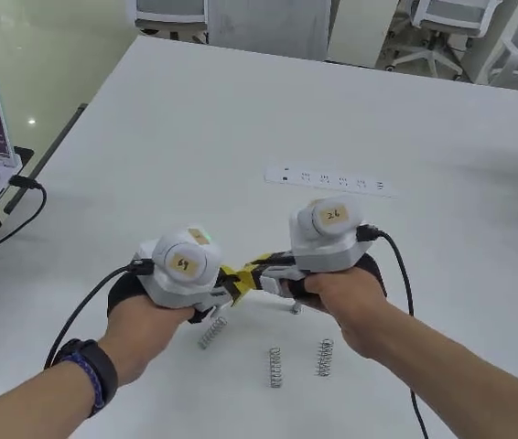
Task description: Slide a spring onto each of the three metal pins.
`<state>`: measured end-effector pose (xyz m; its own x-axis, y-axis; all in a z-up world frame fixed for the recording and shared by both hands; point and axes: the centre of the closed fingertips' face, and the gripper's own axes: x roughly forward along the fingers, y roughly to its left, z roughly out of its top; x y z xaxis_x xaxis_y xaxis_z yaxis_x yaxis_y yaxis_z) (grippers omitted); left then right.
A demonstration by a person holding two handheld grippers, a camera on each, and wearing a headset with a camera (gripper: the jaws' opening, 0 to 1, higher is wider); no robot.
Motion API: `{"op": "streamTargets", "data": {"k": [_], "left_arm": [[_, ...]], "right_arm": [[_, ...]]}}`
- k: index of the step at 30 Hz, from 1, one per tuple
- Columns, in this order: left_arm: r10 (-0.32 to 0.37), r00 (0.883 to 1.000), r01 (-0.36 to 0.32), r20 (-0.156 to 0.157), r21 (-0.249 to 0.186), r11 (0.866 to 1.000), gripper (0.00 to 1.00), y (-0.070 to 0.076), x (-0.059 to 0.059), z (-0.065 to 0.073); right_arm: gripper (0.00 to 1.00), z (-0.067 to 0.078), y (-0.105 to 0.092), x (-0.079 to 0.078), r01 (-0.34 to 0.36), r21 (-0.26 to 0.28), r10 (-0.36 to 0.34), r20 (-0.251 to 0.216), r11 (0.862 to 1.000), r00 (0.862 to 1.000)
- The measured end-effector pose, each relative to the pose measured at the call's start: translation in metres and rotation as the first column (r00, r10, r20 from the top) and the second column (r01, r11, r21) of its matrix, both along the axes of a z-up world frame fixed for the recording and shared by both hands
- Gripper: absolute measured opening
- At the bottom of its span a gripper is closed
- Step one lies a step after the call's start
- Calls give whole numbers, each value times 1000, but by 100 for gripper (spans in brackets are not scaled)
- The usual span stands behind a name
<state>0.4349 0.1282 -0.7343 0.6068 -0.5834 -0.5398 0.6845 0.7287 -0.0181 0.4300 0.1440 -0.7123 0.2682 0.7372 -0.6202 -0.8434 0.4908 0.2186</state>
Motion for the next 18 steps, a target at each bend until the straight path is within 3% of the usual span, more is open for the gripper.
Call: {"op": "streamTargets", "data": {"k": [18], "left_arm": [[50,998,-52,-39,-34,998,0,13,9,-27]], "right_arm": [[6,-27,14,9,11,-40,-12,-21,999,1000]]}}
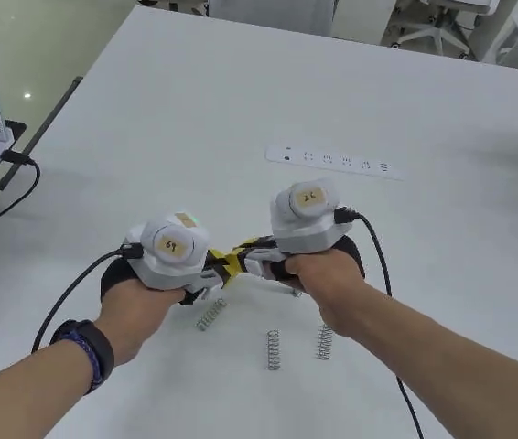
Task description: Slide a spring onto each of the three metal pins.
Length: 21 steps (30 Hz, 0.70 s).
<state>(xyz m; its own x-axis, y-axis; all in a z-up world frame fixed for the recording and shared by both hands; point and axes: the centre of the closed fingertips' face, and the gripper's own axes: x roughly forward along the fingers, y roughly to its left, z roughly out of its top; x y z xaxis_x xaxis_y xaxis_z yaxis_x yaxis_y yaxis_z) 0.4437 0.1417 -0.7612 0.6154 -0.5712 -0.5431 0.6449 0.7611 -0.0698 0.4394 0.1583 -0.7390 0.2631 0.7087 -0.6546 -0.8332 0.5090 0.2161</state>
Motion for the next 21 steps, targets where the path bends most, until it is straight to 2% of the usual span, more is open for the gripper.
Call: {"op": "streamTargets", "data": {"k": [9,21], "left_arm": [[7,1000,-7,-22,-6,1000,0,3,-3,-14],[7,1000,-7,-30,0,1000,0,5,-4,-24]], "right_arm": [[6,-16,4,-3,-9,-18,9,-20,1000,1000],[6,-24,6,-4,-12,-28,11,-27,1000,1000]]}}
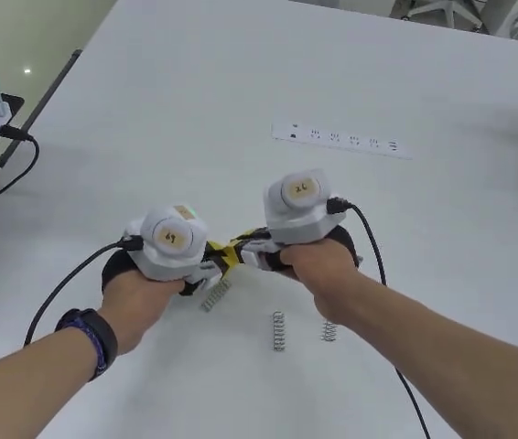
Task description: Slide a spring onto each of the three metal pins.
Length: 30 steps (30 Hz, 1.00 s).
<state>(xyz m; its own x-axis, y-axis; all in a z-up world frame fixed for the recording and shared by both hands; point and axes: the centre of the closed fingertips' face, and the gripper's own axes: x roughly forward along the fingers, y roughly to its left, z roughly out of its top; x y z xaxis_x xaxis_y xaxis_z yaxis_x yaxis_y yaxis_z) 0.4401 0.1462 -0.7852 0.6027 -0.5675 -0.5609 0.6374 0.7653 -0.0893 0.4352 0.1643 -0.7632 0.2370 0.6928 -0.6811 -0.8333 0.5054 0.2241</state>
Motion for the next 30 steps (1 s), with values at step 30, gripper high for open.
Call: {"op": "streamTargets", "data": {"k": [30], "left_arm": [[8,1000,-9,-14,-24,1000,0,2,-1,-6]], "right_arm": [[7,-6,5,-2,-35,-11,35,16,999,999]]}}
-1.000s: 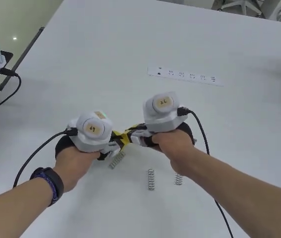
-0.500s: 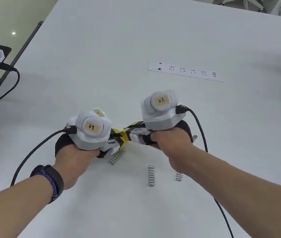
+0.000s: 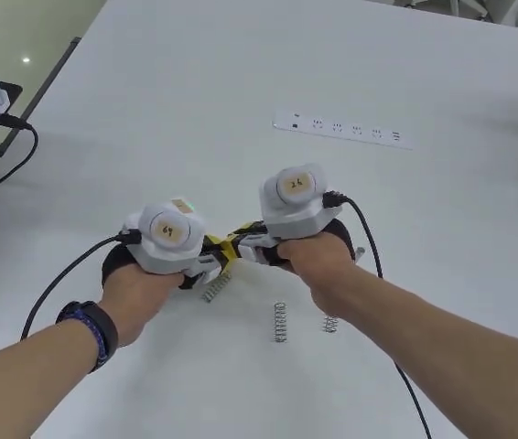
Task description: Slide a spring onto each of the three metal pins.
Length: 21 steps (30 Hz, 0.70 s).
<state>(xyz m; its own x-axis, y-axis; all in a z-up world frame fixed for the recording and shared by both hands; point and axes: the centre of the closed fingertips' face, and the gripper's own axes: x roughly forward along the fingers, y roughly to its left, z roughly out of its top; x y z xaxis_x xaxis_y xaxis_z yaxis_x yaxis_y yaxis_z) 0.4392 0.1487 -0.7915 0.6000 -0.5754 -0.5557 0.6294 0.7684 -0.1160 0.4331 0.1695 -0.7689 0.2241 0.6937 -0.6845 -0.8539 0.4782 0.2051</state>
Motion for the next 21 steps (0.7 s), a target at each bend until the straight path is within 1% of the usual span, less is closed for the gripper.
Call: {"op": "streamTargets", "data": {"k": [6,13,17,21], "left_arm": [[-3,1000,3,3,8,1000,0,0,0,0],[-4,1000,4,7,15,1000,0,0,0,-1],[-3,1000,3,6,16,1000,0,0,0,-1],[-1,1000,1,7,16,1000,0,0,0,-1]], "right_arm": [[10,0,0,1,2,1,-2,-1,1000,1000],[13,3,-1,-1,19,23,-18,-24,1000,1000],[15,3,-4,-1,24,25,-24,-23,999,999],[17,5,-7,-1,40,41,-39,-31,998,999]]}}
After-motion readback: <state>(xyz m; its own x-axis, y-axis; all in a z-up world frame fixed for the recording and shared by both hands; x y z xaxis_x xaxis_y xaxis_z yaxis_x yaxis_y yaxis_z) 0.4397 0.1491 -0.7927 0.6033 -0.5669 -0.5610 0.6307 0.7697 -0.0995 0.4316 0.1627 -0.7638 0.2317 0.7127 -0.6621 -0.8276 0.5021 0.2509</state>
